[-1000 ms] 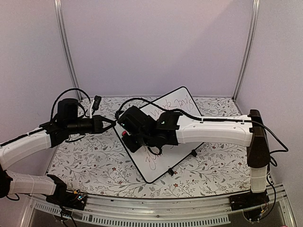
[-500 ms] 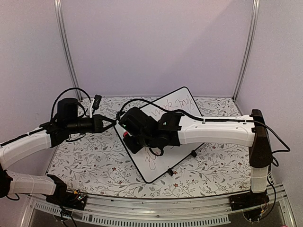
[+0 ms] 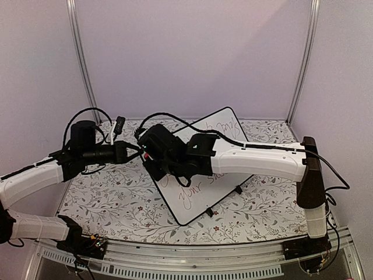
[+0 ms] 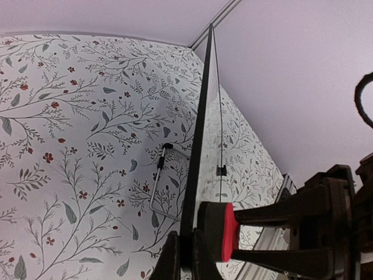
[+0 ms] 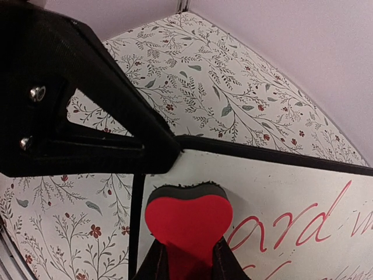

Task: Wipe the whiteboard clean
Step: Erase the whiteboard on the whiteboard stand.

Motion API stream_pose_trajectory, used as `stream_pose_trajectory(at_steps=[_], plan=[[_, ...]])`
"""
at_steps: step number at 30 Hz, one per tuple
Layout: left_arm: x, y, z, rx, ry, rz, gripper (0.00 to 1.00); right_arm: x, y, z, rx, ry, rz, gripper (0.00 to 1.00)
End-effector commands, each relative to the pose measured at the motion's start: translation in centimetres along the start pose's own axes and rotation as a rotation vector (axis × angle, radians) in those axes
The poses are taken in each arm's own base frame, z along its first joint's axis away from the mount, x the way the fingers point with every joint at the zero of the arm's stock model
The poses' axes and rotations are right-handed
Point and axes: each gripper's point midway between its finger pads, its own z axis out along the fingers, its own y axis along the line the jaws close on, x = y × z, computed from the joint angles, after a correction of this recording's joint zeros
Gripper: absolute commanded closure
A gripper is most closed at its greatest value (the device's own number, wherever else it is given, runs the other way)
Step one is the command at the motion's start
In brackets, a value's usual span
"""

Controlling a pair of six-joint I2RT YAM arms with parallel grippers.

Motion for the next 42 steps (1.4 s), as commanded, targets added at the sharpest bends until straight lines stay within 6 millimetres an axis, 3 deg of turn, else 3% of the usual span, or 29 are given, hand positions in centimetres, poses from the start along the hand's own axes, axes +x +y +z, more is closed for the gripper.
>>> stream_pose_trajectory(at_steps=[1,10,19,34,42], plan=[[0.1,-1.1,0.1,0.062,0.008,0.043,1.0,-1.6,-0.7,0.8,0.057,-0.054,-0.016,0.96],[0.1,-1.3,0.0,0.068,0.006,0.046,1.0,-1.2,-1.5,1.2,0.05,-0.038,-0.019,0.96],[0.1,-1.2,-0.1,0.067,0.004,0.048,1.0,2.9,0.5,1.9,-0.073,0.054,-0.028,0.96],[0.1,-1.2,0.0,0.068,0.005,0.046,1.0,8.2,-1.6,0.4,-0.021,0.168,-0.012,0.97],[0.2,-1.1,0.1,0.068,0.009,0.043,1.0,9.4,-2.1,-0.3,0.0,0.2,-0.019,0.97]])
